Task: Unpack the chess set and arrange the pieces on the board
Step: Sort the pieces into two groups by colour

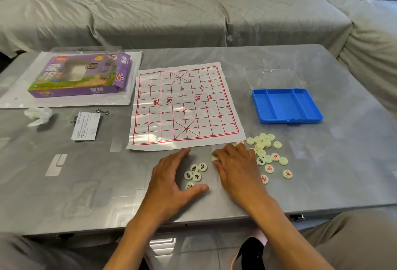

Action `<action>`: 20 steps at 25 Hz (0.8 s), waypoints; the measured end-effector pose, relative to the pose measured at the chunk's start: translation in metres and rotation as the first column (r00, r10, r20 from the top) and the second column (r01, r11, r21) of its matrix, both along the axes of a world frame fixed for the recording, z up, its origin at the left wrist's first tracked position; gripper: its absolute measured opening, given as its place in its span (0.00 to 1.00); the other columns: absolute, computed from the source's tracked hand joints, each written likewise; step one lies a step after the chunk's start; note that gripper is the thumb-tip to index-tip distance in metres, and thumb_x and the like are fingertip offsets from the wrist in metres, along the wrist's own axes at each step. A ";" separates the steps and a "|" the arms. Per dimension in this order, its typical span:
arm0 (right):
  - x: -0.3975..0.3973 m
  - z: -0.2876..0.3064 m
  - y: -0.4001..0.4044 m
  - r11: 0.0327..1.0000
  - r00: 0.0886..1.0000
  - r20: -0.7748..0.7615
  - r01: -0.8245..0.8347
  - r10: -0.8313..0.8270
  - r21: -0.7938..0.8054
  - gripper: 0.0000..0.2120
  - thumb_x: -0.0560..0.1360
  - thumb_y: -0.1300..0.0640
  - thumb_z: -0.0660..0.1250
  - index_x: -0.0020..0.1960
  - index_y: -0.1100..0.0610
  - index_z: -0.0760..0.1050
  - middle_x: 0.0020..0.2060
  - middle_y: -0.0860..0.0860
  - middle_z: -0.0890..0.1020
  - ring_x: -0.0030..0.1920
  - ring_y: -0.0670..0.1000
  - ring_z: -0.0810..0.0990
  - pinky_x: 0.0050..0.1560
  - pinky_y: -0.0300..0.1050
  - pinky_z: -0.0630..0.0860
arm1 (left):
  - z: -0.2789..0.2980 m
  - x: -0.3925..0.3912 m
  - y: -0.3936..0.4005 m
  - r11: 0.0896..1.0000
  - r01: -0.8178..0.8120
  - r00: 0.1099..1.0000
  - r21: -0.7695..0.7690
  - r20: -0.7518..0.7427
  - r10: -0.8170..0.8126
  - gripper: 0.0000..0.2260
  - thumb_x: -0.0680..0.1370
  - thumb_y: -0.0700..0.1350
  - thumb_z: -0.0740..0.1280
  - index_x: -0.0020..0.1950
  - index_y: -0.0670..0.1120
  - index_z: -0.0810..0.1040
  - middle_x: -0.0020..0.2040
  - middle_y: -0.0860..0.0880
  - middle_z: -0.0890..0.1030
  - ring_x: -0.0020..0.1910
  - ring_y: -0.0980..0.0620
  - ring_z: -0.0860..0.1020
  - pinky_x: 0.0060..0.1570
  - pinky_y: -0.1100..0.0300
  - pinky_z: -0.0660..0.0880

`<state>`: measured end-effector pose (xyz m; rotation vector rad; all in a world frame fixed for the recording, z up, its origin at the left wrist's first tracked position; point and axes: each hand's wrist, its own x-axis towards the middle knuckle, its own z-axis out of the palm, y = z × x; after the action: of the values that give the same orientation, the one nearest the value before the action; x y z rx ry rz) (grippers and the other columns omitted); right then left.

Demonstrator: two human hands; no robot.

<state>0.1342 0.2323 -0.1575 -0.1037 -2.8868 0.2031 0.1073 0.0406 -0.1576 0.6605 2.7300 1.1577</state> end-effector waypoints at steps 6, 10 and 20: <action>0.004 0.009 0.003 0.986 0.996 0.072 0.067 -0.057 -0.154 0.11 0.80 0.52 0.59 0.48 0.52 0.80 0.44 0.49 0.81 0.47 0.52 0.74 0.47 0.48 0.68 | 0.001 0.005 -0.024 0.998 0.060 0.998 0.024 -0.010 -0.059 0.33 0.66 0.65 0.70 0.69 0.64 0.64 0.69 0.63 0.66 0.67 0.64 0.63 0.60 0.75 0.58; 0.010 0.020 0.013 0.971 0.976 0.197 0.136 -0.096 -0.199 0.15 0.79 0.44 0.58 0.49 0.49 0.80 0.45 0.46 0.81 0.48 0.48 0.72 0.50 0.46 0.67 | -0.002 0.007 -0.028 1.000 0.022 0.999 0.017 -0.047 -0.021 0.25 0.69 0.63 0.68 0.65 0.61 0.70 0.62 0.61 0.73 0.62 0.63 0.69 0.58 0.72 0.65; 0.028 0.027 0.014 0.993 0.981 0.191 0.038 -0.015 -0.116 0.09 0.77 0.47 0.62 0.55 0.45 0.77 0.50 0.44 0.81 0.51 0.48 0.72 0.52 0.44 0.65 | -0.011 0.004 -0.014 0.998 -0.067 0.991 0.010 -0.118 0.068 0.21 0.71 0.60 0.68 0.61 0.55 0.76 0.56 0.58 0.77 0.56 0.61 0.69 0.51 0.73 0.64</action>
<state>0.1627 0.2465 -0.1301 -0.1933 -3.0593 0.3804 0.1111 0.0266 -0.1690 0.6625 2.8694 1.1775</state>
